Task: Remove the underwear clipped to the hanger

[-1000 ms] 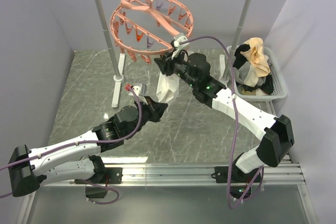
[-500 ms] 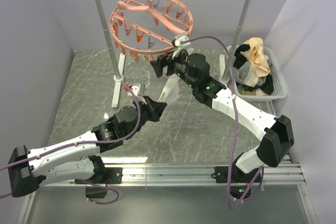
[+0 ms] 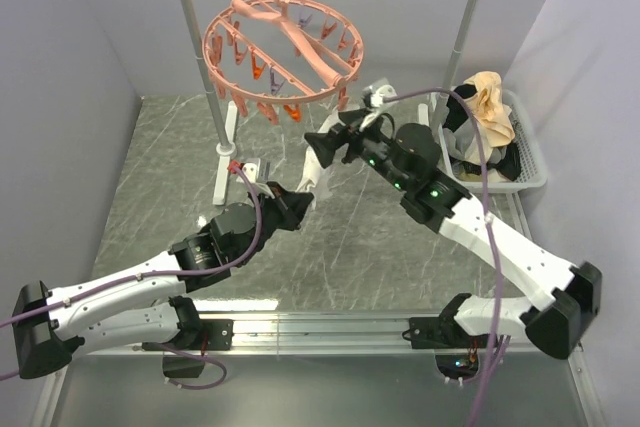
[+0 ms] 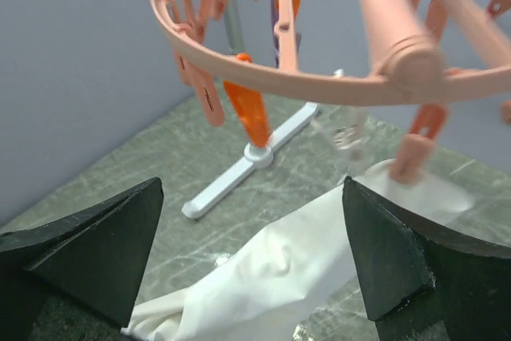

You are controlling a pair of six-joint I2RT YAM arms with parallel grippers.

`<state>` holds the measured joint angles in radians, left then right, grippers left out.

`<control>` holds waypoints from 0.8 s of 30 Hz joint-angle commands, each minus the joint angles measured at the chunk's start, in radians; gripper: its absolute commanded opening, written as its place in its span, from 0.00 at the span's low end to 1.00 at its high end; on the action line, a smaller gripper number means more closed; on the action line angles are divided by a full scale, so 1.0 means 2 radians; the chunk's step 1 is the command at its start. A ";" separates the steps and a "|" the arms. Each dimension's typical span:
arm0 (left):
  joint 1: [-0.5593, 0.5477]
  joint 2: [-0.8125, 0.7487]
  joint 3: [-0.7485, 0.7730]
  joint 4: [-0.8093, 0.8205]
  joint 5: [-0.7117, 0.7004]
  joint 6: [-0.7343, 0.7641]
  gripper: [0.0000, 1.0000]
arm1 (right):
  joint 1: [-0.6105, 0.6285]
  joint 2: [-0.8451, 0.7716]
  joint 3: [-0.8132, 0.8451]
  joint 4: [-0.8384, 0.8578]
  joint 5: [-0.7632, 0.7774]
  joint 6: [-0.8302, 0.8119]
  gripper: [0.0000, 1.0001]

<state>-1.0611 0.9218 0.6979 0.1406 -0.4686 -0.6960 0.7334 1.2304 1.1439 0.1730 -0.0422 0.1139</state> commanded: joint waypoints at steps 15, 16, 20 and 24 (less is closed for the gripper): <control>-0.003 -0.062 0.006 -0.035 0.005 -0.014 0.00 | -0.084 -0.011 0.005 0.022 -0.057 -0.016 0.87; -0.004 -0.067 0.006 -0.037 0.005 -0.014 0.00 | -0.096 -0.006 0.006 0.028 -0.075 -0.013 0.84; -0.004 -0.077 0.005 -0.046 0.003 -0.015 0.00 | -0.120 0.011 0.019 0.034 -0.162 -0.001 0.73; -0.003 -0.084 0.005 -0.049 0.007 -0.016 0.00 | -0.124 0.033 0.036 0.026 -0.223 -0.013 0.76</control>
<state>-1.0630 0.7719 0.6979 0.0383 -0.4675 -0.7204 0.4911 1.2774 1.1507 0.1905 -0.3374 0.1059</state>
